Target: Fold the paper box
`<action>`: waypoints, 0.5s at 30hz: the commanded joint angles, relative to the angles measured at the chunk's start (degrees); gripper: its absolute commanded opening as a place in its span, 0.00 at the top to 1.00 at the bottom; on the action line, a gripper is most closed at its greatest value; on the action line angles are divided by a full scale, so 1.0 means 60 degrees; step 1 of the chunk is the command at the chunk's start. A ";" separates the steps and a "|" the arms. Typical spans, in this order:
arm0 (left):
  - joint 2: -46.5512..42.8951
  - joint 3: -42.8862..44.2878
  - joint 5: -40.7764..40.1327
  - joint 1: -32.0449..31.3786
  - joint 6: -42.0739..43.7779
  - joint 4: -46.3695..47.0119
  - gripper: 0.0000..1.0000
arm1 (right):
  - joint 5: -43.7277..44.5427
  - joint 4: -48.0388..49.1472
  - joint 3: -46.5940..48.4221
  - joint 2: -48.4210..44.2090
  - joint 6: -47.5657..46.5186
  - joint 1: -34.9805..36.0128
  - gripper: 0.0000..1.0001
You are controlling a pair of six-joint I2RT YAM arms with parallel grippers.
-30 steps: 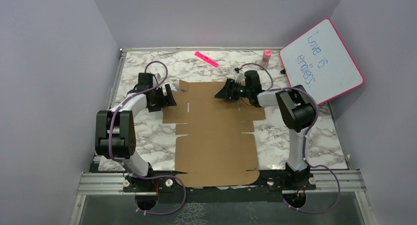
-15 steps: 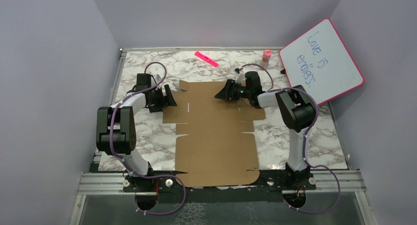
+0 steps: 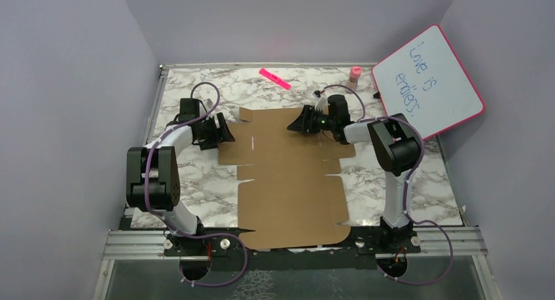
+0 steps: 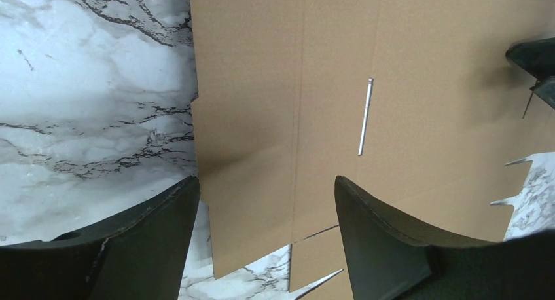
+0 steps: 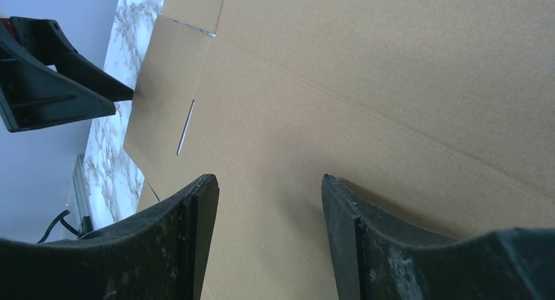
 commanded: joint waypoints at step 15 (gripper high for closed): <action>-0.1680 -0.0281 0.0068 -0.0186 -0.0299 -0.0143 0.28 | 0.0386 -0.0448 -0.0267 0.0375 -0.0063 0.0028 0.35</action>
